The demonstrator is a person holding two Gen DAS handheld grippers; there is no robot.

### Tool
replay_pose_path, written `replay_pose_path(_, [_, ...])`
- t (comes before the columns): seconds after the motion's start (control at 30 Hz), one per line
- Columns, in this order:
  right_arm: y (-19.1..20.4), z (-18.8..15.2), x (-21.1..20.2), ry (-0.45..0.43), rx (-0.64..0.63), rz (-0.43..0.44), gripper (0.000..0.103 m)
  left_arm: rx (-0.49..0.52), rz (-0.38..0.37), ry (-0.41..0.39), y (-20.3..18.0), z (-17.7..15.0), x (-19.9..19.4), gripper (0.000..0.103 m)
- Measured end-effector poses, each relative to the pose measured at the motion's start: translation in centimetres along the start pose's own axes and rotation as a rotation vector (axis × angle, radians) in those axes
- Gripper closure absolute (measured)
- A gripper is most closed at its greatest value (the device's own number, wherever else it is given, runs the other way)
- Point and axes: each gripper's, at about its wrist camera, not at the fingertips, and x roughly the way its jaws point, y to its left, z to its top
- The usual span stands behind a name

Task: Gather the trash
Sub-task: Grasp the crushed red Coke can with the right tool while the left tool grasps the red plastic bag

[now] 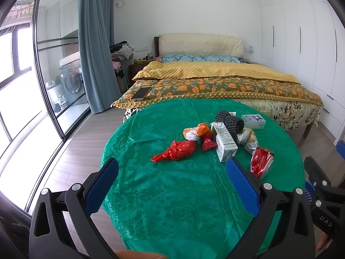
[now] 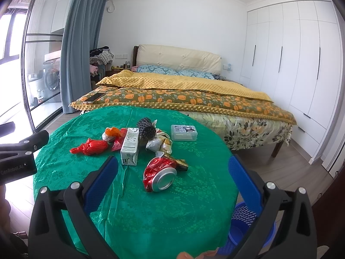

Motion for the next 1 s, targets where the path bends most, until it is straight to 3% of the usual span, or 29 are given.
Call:
replay_pose_path(0.13, [0.0,-0.2,0.8,0.023,0.005,0.009,0.005,-0.003,-0.005,0.031,0.0,-1.3,1.3,0.004])
replay_pose_path(0.37, [0.0,-2.0,4.2,0.111,0.045,0.028,0.005,-0.039,-0.063,0.191,2.5,-2.6,7.6,0.004])
replay_pose_path(0.63, [0.1,-5.7,12.3,0.365,0.162,0.069,0.005,0.024,-0.086,0.343,0.9,-4.7,14.9,0.004])
replay_pose_path(0.77, [0.8,-5.9,15.4,0.447,0.167,0.084,0.005,0.041,-0.094,0.385,0.3,-5.1,17.4,0.004])
replay_pose_path(1.0, [-0.3,-5.9,17.8,0.493,0.135,0.041,0.005,0.044,-0.109,0.400,-0.2,-5.4,18.7,0.004])
